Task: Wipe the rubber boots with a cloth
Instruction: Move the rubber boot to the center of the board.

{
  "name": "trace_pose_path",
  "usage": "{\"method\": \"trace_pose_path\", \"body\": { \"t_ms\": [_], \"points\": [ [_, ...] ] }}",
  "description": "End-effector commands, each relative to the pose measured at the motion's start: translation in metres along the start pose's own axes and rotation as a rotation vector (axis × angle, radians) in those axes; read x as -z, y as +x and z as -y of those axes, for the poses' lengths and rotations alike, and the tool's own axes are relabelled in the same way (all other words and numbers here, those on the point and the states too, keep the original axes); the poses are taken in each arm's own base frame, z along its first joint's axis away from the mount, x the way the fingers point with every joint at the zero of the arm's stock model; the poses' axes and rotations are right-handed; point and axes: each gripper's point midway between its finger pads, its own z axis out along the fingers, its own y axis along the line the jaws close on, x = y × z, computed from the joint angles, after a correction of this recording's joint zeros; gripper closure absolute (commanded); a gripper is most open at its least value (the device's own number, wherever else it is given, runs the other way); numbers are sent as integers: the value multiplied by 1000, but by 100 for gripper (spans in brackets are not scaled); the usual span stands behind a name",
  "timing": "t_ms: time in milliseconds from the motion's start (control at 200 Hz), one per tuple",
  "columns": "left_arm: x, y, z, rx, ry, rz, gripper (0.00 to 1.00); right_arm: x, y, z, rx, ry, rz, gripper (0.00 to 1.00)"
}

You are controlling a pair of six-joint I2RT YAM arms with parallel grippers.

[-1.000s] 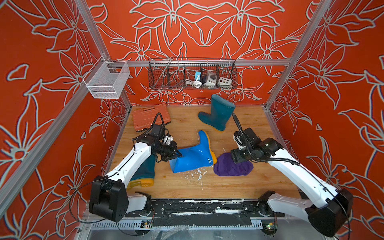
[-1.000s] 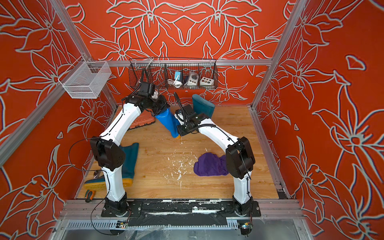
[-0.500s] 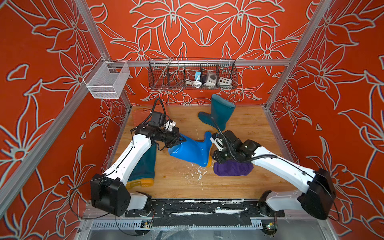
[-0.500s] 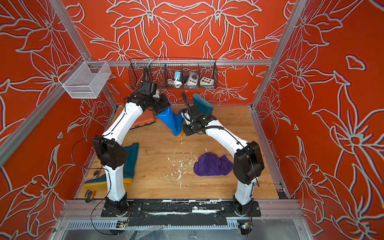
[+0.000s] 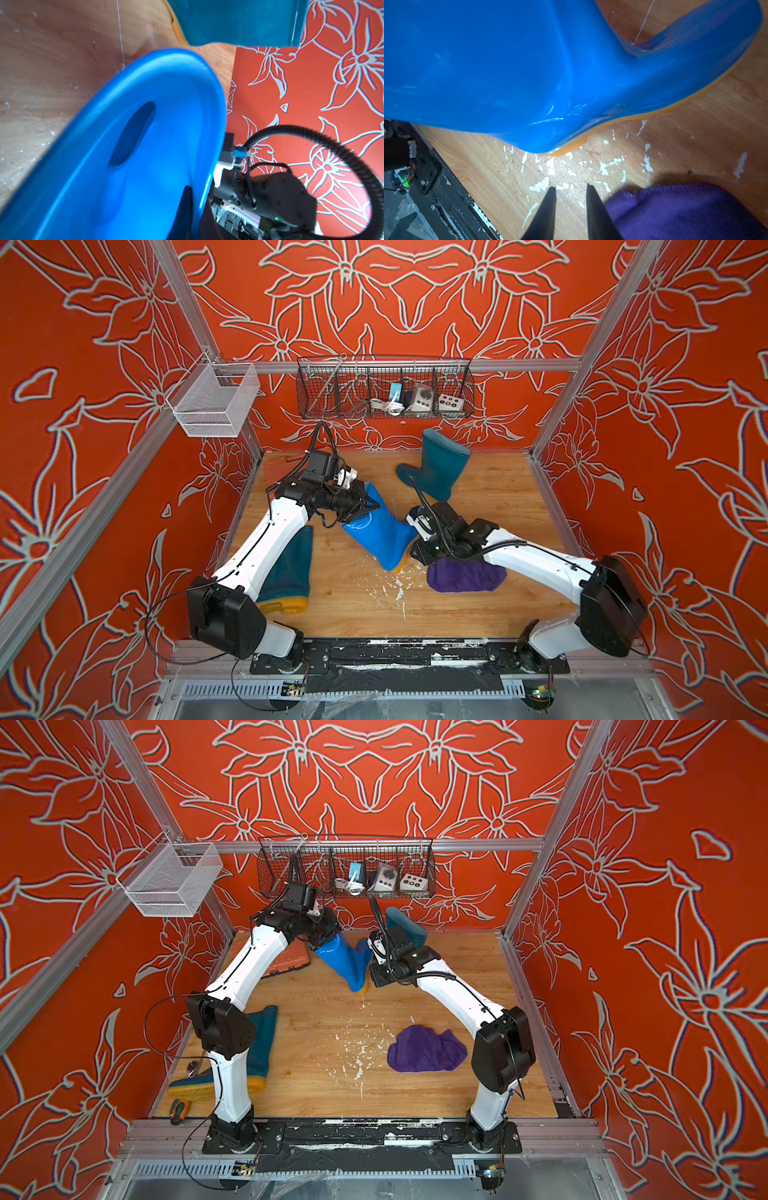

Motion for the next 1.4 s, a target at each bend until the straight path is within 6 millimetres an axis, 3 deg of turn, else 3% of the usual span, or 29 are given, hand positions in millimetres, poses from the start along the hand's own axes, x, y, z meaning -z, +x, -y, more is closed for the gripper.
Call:
{"method": "trace_pose_path", "body": {
  "t_ms": [0, 215, 405, 650, 916, 1021, 1221, 1391],
  "points": [
    [5, -13, 36, -33, 78, 27, 100, -21, -21, -22, 17, -97, 65, 72],
    [13, -38, 61, -40, 78, 123, 100, -38, -41, -35, 51, -156, 70, 72],
    [22, -59, 71, -48, 59, 212, 100, -54, -72, -42, 86, -174, 29, 74],
    [15, -91, 77, -61, 21, 264, 100, -76, -124, -23, 43, -189, 31, 74],
    [7, -150, 96, -67, -24, 356, 100, -59, -171, -3, 115, -96, 67, 73],
    [3, -171, 99, -57, -36, 402, 100, -49, -176, 1, 124, -60, 92, 73],
    [-12, -208, 95, -20, -65, 473, 100, -42, -166, 17, 96, -8, 96, 73],
    [-21, -220, 99, -9, -73, 506, 100, -21, -163, 39, 49, 67, 145, 73]
  ]
}}
